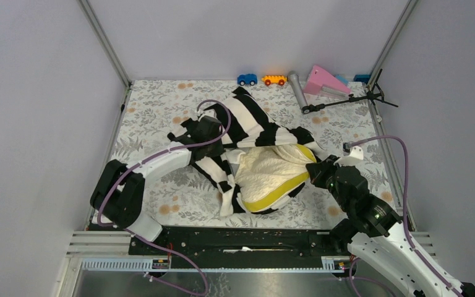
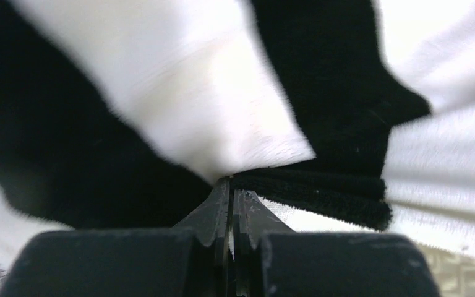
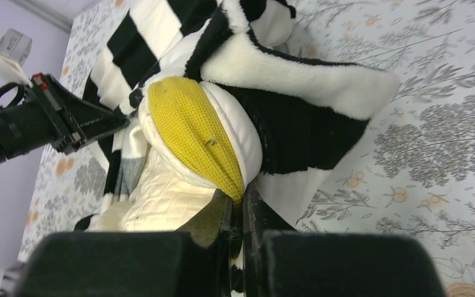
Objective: Remove the pillowcase from the pillow
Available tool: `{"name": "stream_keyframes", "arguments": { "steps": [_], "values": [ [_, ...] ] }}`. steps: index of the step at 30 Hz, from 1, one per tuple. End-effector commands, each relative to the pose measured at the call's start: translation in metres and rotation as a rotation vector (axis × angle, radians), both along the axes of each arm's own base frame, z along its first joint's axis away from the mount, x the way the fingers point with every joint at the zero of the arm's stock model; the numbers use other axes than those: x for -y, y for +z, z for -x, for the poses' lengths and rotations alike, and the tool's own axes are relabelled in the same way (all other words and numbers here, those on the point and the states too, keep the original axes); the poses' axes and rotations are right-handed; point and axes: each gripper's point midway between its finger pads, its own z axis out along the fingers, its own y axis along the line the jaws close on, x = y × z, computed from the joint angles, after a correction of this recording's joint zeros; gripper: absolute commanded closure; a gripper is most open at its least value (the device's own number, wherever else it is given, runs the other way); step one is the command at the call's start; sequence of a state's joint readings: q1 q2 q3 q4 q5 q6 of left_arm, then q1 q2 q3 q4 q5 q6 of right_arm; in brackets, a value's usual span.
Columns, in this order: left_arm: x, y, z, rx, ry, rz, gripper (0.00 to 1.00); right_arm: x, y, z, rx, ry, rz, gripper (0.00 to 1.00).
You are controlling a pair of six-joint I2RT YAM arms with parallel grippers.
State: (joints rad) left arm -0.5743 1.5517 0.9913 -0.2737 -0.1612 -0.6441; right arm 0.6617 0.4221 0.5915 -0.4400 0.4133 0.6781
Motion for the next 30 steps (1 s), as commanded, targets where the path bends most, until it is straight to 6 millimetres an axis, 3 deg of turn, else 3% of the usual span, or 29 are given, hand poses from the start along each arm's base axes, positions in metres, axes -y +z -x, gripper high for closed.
{"name": "stream_keyframes", "arguments": {
  "steps": [1,3,6,9,12,15,17,22,24,26,30],
  "values": [
    [-0.084,-0.013,-0.003,0.019,0.203,-0.221,1.00,0.016,0.068,-0.009,0.165,-0.098,-0.091,1.00],
    [-0.065,-0.008,-0.003,0.034,0.118,-0.142,1.00,-0.001,0.071,-0.013,0.162,-0.040,-0.124,1.00],
    [-0.029,0.009,0.001,0.081,-0.029,-0.004,1.00,-0.048,0.070,-0.017,0.123,0.146,-0.183,1.00],
    [0.002,0.039,0.010,0.168,-0.143,0.081,0.97,-0.095,0.070,-0.020,0.079,0.335,-0.228,1.00],
    [0.030,0.068,0.025,0.253,-0.243,0.148,0.94,-0.120,0.083,-0.031,0.079,0.404,-0.256,1.00],
    [0.048,0.086,0.040,0.311,-0.306,0.166,0.93,-0.128,0.104,-0.049,0.122,0.388,-0.262,1.00],
    [0.051,0.086,0.047,0.326,-0.321,0.145,0.91,-0.129,0.125,-0.057,0.160,0.371,-0.271,1.00],
    [0.021,0.057,0.043,0.257,-0.174,0.022,0.85,-0.127,0.183,-0.058,0.276,0.365,-0.332,1.00],
    [0.014,0.061,0.047,0.255,-0.148,0.019,0.77,-0.118,0.197,-0.057,0.319,0.339,-0.326,1.00],
    [0.022,0.084,0.059,0.300,-0.186,0.077,0.66,-0.109,0.198,-0.058,0.334,0.298,-0.306,1.00],
    [0.048,0.147,0.091,0.435,-0.279,0.155,0.40,-0.104,0.170,-0.065,0.287,0.257,-0.257,1.00]
  ]
}}
